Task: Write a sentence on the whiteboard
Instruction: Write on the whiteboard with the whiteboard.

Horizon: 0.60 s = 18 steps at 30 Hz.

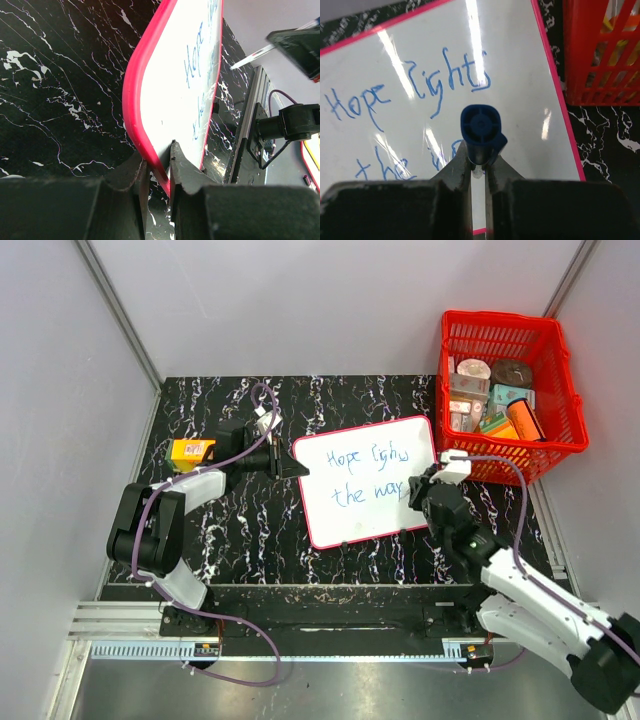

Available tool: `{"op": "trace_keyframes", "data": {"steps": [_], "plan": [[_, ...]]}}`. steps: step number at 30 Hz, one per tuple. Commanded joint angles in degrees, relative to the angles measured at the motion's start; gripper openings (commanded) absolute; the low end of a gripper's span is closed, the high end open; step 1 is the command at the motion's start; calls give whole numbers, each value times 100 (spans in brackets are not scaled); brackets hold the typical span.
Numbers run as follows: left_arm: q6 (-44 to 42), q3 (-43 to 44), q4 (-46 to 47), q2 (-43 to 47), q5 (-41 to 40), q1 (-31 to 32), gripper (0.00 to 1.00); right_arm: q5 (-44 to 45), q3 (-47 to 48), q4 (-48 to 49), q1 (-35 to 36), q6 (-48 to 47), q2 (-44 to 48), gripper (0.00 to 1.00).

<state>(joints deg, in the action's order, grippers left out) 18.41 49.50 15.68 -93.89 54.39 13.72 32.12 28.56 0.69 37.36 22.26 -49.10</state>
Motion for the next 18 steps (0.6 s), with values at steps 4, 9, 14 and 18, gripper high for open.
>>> {"op": "trace_keyframes", "data": {"steps": [4,9,14,18], "plan": [[-971,-36,-171,-200,-877,202,0,-110,238,-42,-36,-213,1341,0],[-1006,-45,-206,-130,-913,202,0,22,414,-446,-36,-257,1728,0],[-1024,-71,-206,-51,-983,202,1,75,396,-534,-36,-266,1694,0],[-1024,-177,-74,107,-974,202,10,84,361,-526,-36,-231,1632,0]]}}
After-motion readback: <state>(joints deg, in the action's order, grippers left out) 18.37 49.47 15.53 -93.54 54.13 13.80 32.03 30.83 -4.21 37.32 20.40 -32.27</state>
